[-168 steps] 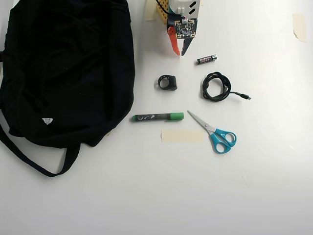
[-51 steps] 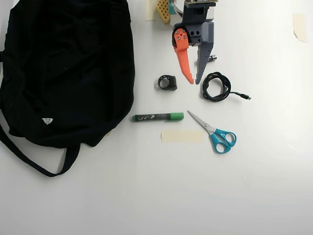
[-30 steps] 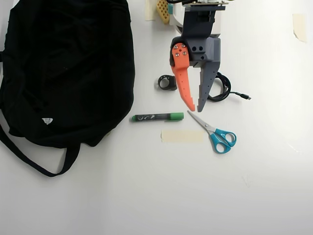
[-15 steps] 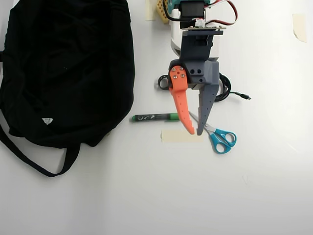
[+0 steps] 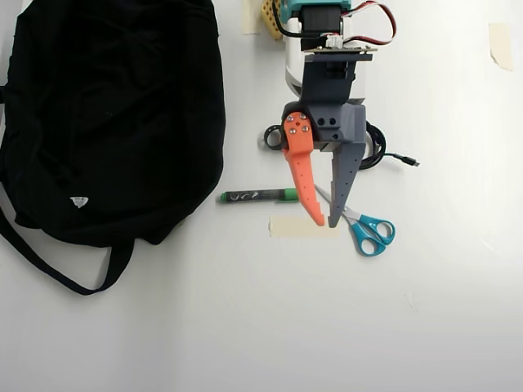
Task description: Put the green marker into the black bag
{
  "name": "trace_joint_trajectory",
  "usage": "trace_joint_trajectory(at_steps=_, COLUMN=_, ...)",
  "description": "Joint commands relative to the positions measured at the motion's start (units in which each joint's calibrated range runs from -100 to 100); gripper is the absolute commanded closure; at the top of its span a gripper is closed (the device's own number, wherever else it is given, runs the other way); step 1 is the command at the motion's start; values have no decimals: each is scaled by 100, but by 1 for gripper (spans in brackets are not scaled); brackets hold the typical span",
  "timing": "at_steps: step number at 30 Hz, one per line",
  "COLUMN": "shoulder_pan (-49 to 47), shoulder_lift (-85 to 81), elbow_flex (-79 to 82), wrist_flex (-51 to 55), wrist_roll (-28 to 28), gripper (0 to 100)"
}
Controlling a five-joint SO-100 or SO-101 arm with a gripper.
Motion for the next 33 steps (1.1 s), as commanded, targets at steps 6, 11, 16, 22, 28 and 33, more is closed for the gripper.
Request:
trace_joint_trajectory(at_steps=6, shoulder_pan=102, shoulder_lift=-153, elbow_flex=-355, wrist_flex=610, wrist_roll=-22, gripper=98)
trace_joint_trajectory(at_steps=11, shoulder_pan=80, shoulder_lift=-162, elbow_flex=-517, wrist_flex=1765, wrist_roll=-22, gripper=98)
trace_joint_trajectory(at_steps=16, shoulder_pan=72, shoulder_lift=-162, elbow_flex=-903, wrist_flex=3074, wrist_roll=-27, gripper=98)
trace_joint_trajectory(at_steps=22, shoulder_pan=-2, shoulder_lift=-137, elbow_flex=-1181, wrist_flex=4461, wrist_roll=-27, gripper=97)
trace_joint_trajectory(at_steps=28, shoulder_pan=-10, shoulder_lift=-54, elbow_flex=-1101, wrist_flex=5227, wrist_roll=-33, gripper=98)
trace_joint_trajectory(at_steps=33, shoulder_pan=-47, shoulder_lift=-37, elbow_flex=-1083, wrist_flex=6020, wrist_roll=-33, gripper=98)
